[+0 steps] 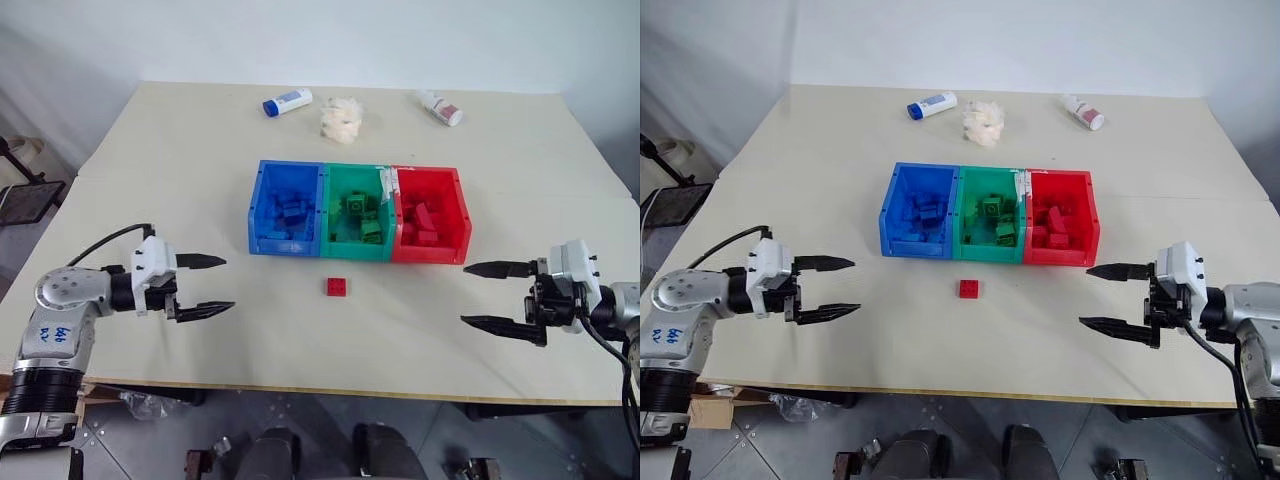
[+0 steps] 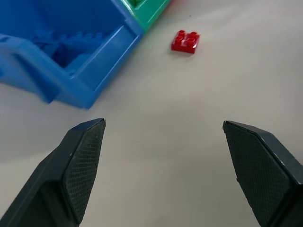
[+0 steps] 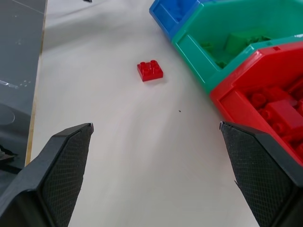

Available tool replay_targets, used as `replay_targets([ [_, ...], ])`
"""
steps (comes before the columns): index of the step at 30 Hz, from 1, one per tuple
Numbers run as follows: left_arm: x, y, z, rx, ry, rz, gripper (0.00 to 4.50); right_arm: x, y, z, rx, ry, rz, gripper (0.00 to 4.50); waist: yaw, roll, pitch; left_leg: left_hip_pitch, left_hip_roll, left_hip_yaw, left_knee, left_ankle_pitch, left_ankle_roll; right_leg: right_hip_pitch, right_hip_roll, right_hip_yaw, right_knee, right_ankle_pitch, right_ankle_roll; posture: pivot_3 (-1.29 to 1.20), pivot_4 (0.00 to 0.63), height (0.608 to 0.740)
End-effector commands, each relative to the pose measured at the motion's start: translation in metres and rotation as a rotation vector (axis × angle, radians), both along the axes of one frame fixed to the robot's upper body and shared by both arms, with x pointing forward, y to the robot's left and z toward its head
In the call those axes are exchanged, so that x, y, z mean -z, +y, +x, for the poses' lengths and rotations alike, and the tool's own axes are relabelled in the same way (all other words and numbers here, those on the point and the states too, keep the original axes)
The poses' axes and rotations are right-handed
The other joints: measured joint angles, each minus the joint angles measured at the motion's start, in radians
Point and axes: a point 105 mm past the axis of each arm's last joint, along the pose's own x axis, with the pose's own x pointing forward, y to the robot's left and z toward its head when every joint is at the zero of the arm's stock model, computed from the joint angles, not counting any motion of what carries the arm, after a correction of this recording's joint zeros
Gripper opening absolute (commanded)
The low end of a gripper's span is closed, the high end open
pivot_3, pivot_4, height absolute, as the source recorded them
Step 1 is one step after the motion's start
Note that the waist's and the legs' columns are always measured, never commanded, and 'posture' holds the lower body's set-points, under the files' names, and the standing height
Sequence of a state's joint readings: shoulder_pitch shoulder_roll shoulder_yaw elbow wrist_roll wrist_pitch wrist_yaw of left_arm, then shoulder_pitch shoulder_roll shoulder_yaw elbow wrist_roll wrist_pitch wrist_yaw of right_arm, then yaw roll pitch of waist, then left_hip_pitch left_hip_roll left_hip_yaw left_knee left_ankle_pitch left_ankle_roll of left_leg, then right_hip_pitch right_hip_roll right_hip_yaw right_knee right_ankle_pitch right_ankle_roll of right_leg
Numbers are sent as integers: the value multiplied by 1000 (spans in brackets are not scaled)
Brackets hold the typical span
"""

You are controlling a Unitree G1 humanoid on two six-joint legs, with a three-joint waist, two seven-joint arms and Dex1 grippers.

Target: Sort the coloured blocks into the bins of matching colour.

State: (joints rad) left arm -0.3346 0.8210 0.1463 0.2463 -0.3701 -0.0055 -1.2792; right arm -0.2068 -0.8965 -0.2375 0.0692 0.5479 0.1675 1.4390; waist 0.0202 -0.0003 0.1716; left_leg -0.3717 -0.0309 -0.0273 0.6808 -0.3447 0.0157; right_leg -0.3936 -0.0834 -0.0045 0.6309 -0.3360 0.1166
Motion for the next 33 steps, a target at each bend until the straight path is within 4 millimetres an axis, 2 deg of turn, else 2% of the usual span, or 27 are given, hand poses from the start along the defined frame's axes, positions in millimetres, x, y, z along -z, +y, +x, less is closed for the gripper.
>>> replay_targets([
  [1, -7, -5, -4, 37, -41, -6, 4215, -6, 0, 0, -19, -30, -23, 4500, 1, 0, 0, 0, 0, 0, 0, 0, 0, 0, 0, 0, 0, 0, 0, 0, 150, 740],
  [3, -6, -13, -5, 60, -43, -16, 4215, -6, 1, 0, -21, -30, -23, 4500, 1, 0, 0, 0, 0, 0, 0, 0, 0, 0, 0, 0, 0, 0, 0, 0, 150, 740],
  [9, 1, -62, -9, 159, -65, -77, 4215, -5, -1, -5, -3, -31, -26, 4500, 2, 0, 0, 0, 0, 0, 1, 0, 0, 0, 0, 0, 1, 0, 0, 0, 150, 740],
  [21, 31, -146, 14, 147, -147, -95, 4215, -6, 6, -25, -30, -25, 5, 4500, 5, 0, 0, 0, 0, 1, 2, 0, 0, 0, 1, 0, 3, 0, 0, 0, 150, 740],
  [27, 51, -169, 26, 149, -172, -72, 4215, -10, 10, -27, -54, -31, 69, 4500, 5, 0, 0, 1, 0, 2, 2, 0, 0, 0, 1, 0, 4, 0, 0, 0, 150, 740],
  [33, 60, -186, 40, 147, -181, -64, 4215, -13, 13, -26, -57, -35, 121, 4500, 8, 0, 0, 1, -1, 2, 3, 0, 0, 0, 1, 0, 4, 0, 1, 0, 150, 740],
])
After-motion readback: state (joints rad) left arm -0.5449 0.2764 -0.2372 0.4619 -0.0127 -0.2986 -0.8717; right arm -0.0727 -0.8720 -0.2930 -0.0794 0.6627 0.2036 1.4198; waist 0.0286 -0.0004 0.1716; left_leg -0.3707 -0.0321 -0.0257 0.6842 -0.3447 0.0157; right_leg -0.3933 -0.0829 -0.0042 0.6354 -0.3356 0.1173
